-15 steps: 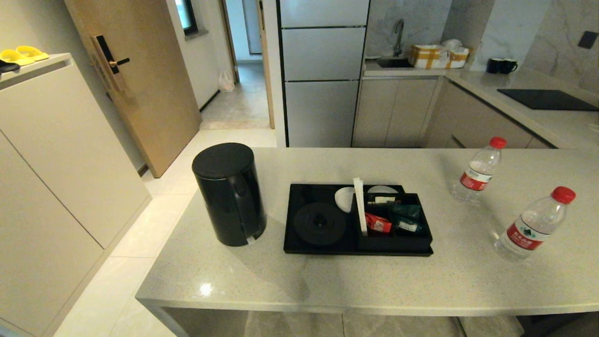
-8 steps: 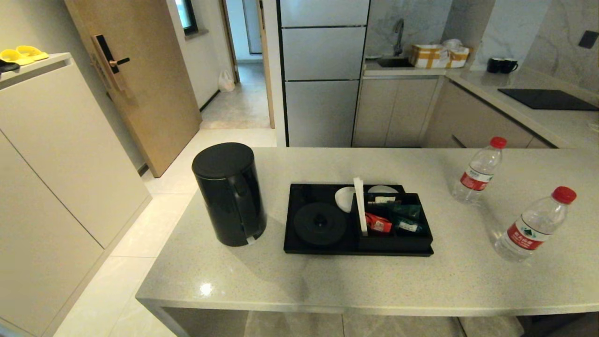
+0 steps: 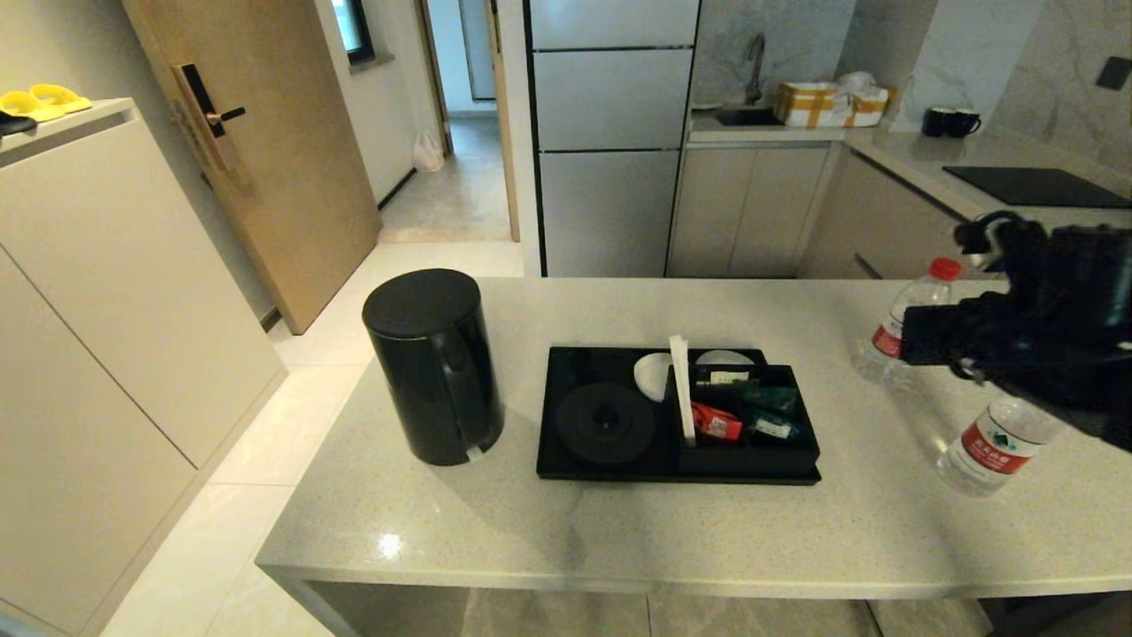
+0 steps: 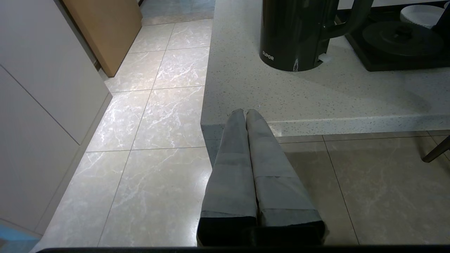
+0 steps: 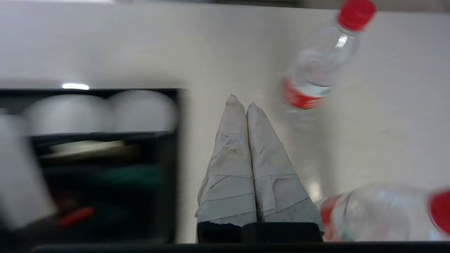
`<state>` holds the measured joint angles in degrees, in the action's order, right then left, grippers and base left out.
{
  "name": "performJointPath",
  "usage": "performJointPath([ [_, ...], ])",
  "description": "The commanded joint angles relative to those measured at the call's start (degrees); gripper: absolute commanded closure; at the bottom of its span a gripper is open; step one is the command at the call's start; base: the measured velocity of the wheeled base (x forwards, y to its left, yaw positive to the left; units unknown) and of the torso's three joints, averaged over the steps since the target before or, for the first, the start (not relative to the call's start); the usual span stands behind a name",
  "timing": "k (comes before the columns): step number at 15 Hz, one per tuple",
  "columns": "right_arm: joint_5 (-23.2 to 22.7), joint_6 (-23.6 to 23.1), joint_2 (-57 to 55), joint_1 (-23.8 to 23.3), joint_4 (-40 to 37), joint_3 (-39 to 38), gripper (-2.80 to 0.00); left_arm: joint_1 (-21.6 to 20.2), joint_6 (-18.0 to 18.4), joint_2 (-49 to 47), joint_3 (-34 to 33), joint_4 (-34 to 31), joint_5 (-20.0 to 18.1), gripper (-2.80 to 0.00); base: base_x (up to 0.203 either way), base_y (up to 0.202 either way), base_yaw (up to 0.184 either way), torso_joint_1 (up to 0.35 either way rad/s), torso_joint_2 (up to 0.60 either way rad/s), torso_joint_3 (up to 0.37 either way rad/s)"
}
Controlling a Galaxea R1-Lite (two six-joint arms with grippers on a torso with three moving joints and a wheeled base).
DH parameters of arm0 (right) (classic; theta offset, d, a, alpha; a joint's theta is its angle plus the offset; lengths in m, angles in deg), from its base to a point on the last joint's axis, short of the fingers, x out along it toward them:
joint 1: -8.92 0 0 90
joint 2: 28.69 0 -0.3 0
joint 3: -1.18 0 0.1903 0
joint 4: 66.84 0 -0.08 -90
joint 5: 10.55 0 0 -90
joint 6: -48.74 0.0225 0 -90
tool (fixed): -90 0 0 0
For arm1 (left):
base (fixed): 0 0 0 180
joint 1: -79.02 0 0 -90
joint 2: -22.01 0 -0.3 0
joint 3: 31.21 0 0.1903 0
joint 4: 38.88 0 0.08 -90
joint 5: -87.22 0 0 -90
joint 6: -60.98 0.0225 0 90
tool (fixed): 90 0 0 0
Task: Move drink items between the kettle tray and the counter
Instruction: Return the bottled water to its original position
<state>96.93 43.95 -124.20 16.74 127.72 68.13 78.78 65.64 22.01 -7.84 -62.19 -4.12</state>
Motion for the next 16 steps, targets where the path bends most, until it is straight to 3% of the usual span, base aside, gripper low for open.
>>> performJointPath([
  [1,10.64,-3.99,-10.92,0.08,9.04,-0.26,0.0,-0.02,0.0,0.0,0.0,0.04,0.01,0.0,0.0,0.0,0.0,0.0,0.0,0.0],
  [3,15.04,-6.42,-12.86,0.08,10.87,0.07,0.0,-0.02,0.0,0.0,-0.08,0.04,0.02,0.0,0.0,0.0,0.0,0.0,0.0,0.0],
  [9,18.43,-6.35,-12.38,0.33,14.68,-2.26,0.0,-0.02,0.0,0.0,-0.09,0.04,0.02,0.0,0.0,0.0,0.0,0.0,0.0,0.0],
  [11,24.15,-6.69,-10.45,3.58,14.63,-3.94,0.0,-0.02,0.0,0.0,0.0,0.04,-0.07,0.0,0.0,0.0,0.0,0.0,0.0,0.0],
  [12,24.82,-6.8,-9.88,3.6,14.4,-3.89,0.0,-0.02,0.0,0.0,-0.01,0.04,0.02,0.0,0.0,0.0,0.0,0.0,0.0,0.0],
  [14,26.32,-9.02,-6.85,3.34,12.4,-4.81,0.0,-0.02,0.02,0.0,0.0,0.04,0.02,0.0,0.0,0.0,0.0,0.0,0.0,0.0],
  [16,26.21,-10.71,0.12,3.23,5.0,-6.02,0.0,-0.02,0.0,0.0,0.0,0.04,-0.07,0.0,0.0,0.0,0.0,0.0,0.0,0.0],
])
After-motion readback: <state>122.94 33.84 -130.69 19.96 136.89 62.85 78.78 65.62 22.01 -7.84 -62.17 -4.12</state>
